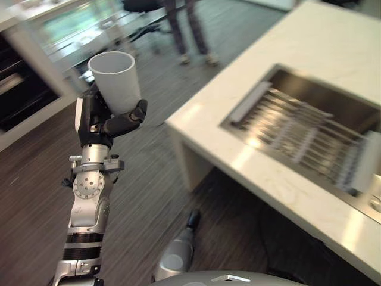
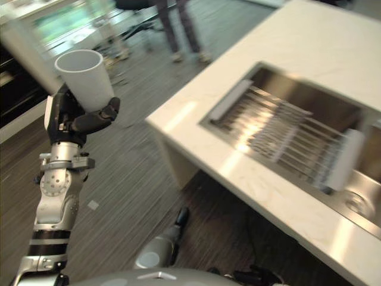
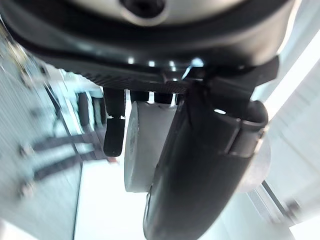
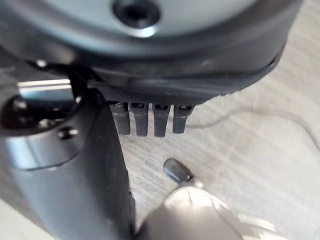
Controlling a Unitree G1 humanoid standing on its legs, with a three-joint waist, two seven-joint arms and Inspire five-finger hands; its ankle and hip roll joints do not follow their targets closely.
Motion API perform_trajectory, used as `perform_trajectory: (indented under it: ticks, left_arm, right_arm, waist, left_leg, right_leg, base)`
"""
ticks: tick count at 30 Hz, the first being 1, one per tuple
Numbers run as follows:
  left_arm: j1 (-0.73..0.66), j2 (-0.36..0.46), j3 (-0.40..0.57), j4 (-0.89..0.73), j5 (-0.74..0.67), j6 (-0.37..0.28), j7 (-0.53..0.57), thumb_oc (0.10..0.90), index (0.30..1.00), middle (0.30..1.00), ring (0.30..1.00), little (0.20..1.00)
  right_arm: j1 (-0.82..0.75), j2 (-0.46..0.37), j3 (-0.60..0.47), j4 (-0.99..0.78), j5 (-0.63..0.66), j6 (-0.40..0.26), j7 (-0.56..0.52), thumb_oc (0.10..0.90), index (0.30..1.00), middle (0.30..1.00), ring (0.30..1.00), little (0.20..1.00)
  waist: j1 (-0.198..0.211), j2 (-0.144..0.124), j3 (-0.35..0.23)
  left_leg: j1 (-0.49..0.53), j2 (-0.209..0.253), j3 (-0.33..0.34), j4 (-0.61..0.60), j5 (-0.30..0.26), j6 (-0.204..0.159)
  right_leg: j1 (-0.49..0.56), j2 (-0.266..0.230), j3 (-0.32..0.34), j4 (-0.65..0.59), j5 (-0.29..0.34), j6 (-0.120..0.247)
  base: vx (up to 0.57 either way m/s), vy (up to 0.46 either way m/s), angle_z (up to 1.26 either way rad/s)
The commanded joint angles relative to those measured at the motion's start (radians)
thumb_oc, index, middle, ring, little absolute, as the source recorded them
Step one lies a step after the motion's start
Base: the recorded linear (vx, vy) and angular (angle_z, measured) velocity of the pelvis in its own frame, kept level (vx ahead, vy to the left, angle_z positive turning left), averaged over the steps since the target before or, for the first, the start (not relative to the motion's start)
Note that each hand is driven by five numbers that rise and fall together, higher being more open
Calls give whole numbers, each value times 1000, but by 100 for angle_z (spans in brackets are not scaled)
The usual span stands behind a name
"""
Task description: Place the dishes in the dishwasher.
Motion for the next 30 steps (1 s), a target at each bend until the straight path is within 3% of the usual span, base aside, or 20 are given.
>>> perform_trajectory:
  ticks: [1, 2, 3, 6, 8, 10, 11, 14, 15, 16, 17, 18, 19, 20, 21, 22, 25, 26, 27, 30]
  left_arm:
    - [-32, 84, 108, -87, -12, -134, -33, 400, 300, 300, 300, 300]
    - [-14, 82, 127, -76, -1, -135, -35, 400, 300, 300, 300, 300]
    - [6, 82, 131, -72, -6, -138, -52, 400, 300, 300, 300, 300]
    - [20, 82, 129, -64, -3, -143, -60, 400, 300, 300, 300, 300]
    - [44, 88, 118, -63, -5, -146, -79, 400, 300, 300, 300, 300]
    - [70, 87, 114, -73, -2, -141, -93, 400, 300, 300, 300, 300]
    - [82, 85, 119, -83, 3, -141, -101, 400, 300, 300, 300, 300]
    - [93, 80, 112, -92, -1, -138, -113, 400, 300, 300, 300, 300]
    - [87, 79, 107, -92, 3, -140, -109, 400, 300, 300, 300, 300]
    - [87, 80, 107, -92, 3, -140, -109, 400, 300, 300, 300, 300]
    - [78, 87, 92, -85, 7, -150, -110, 400, 300, 300, 300, 300]
    - [40, 98, 38, -82, 7, -162, -111, 400, 300, 300, 300, 300]
    - [38, 99, 37, -79, 8, -163, -110, 400, 300, 300, 300, 300]
    - [9, 103, -7, -69, 5, -164, -113, 400, 300, 300, 300, 300]
    - [-21, 106, -55, -58, -3, -163, -122, 400, 300, 300, 300, 300]
    - [-48, 102, -108, -51, 3, -159, -128, 400, 300, 300, 300, 300]
    - [-63, 108, -133, -43, 9, -154, -129, 400, 300, 300, 300, 300]
    - [-93, 103, -180, -38, 16, -148, -132, 400, 300, 300, 300, 300]
    - [-81, 96, -193, -45, 37, -144, -135, 400, 300, 300, 300, 300]
    - [-79, 96, -192, -47, 37, -143, -136, 400, 300, 300, 300, 300]
  right_arm:
    - [18, 25, -17, 90, -51, 6, 13, 800, 900, 900, 900, 900]
    - [18, 22, -29, 92, -54, 7, 16, 800, 900, 900, 900, 900]
    - [30, 24, -47, 92, -49, 8, 25, 800, 900, 900, 900, 900]
    - [42, 28, -51, 88, -49, 2, 26, 800, 900, 900, 900, 900]
    - [56, 43, -79, 84, -33, 2, 27, 800, 900, 900, 900, 900]
    - [70, 55, -95, 90, -31, -1, 21, 800, 900, 900, 900, 900]
    - [74, 64, -106, 90, -32, -3, 22, 800, 900, 900, 900, 900]
    - [55, 70, -125, 82, -30, 0, 19, 800, 900, 900, 900, 900]
    - [54, 82, -124, 71, -26, -7, 19, 800, 900, 900, 900, 900]
    - [54, 82, -124, 71, -26, -7, 19, 800, 900, 900, 900, 900]
    - [44, 92, -116, 59, -24, -10, 30, 800, 900, 900, 900, 900]
    - [15, 99, -100, 62, 1, -8, 36, 800, 900, 900, 900, 900]
    - [14, 100, -101, 64, 1, -8, 36, 800, 900, 900, 900, 900]
    - [-1, 101, -105, 66, 31, -4, 37, 800, 900, 900, 900, 900]
    - [-10, 104, -101, 66, 61, -3, 39, 800, 900, 900, 900, 900]
    - [-23, 109, -95, 58, 91, -1, 38, 800, 900, 900, 900, 900]
    - [-28, 109, -87, 48, 92, 2, 45, 800, 900, 900, 900, 900]
    - [-34, 106, -72, 29, 97, 4, 43, 800, 900, 900, 900, 900]
    - [-34, 113, -45, 12, 83, 4, 40, 800, 900, 900, 900, 900]
    - [-34, 114, -44, 12, 83, 4, 40, 800, 900, 900, 900, 900]
  waist:
    - [-43, -17, -5]
    - [-44, -21, -11]
    - [-68, -28, -30]
    - [-82, -32, -46]
    - [-106, -32, -81]
    - [-118, -32, -102]
    - [-121, -33, -106]
    - [-113, -65, -97]
    - [-125, -79, -87]
    - [-126, -82, -87]
    - [-151, -93, -79]
    - [-186, -100, -63]
    - [-182, -99, -67]
    - [-198, -100, -54]
    - [-209, -97, -47]
    - [-205, -107, -40]
    - [-216, -109, -37]
    - [-230, -114, -33]
    - [-219, -129, -32]
    - [-219, -130, -32]
  left_leg:
    - [143, 171, -48, 68, 32, -30]
    - [172, 208, -7, 79, 29, -37]
    - [235, 279, 102, 84, 40, -54]
    - [263, 317, 159, 78, 70, -72]
    - [313, 357, 248, 54, 94, -96]
    - [307, 350, 255, 26, 82, -98]
    - [295, 342, 261, 24, 43, -90]
    - [264, 245, 174, 20, -54, -27]
    - [250, 206, 143, 18, -78, -1]
    - [249, 202, 142, 18, -79, 0]
    - [244, 170, 102, 15, -100, 18]
    - [249, 94, 10, 9, -109, 60]
    - [255, 98, -1, 8, -127, 53]
    - [248, 60, -41, 5, -103, 77]
    - [249, 34, -90, 5, -109, 91]
    - [244, 0, -140, 3, -109, 106]
    - [241, -9, -166, 3, -112, 109]
    - [241, -33, -222, 3, -101, 116]
    - [255, -52, -240, 7, -114, 125]
    - [256, -53, -240, 7, -115, 125]
  right_leg:
    - [9, -159, -12, -68, 131, 119]
    - [6, -180, -46, -65, 145, 121]
    - [2, -220, -106, -61, 173, 129]
    - [4, -239, -139, -61, 191, 138]
    - [1, -285, -202, -55, 234, 153]
    - [10, -316, -239, -53, 282, 187]
    - [18, -337, -255, -51, 294, 199]
    - [39, -433, -247, -1, 359, 242]
    - [34, -457, -213, 26, 387, 249]
    - [34, -461, -214, 28, 387, 250]
    - [11, -461, -101, 42, 400, 250]
    - [-52, -404, 197, 58, 356, 208]
    - [-52, -399, 217, 64, 343, 221]
    - [-90, -349, 347, 83, 317, 189]
    - [-105, -291, 424, 92, 263, 177]
    - [-91, -256, 418, 68, 256, 178]
    - [-97, -235, 415, 66, 246, 175]
    - [-117, -203, 468, 79, 250, 182]
    - [-82, -208, 457, 53, 268, 180]
    - [-79, -209, 456, 50, 269, 180]
  base:
    - [-197, 191, 127]
    - [-356, 344, 113]
    - [-246, 242, 146]
    - [-165, 214, 174]
    - [-150, 313, 137]
    - [-124, 464, 225]
    - [-78, 627, 195]
    - [52, 536, 45]
    - [15, 282, 57]
    - [28, 291, 91]
    - [149, 401, 105]
    - [207, 392, 86]
    - [230, 358, 109]
    - [203, 232, 190]
    - [252, 305, 188]
    - [204, 182, 124]
    - [129, 43, 129]
    - [177, 11, 141]
    - [177, 11, 141]
    - [46, -13, 116]
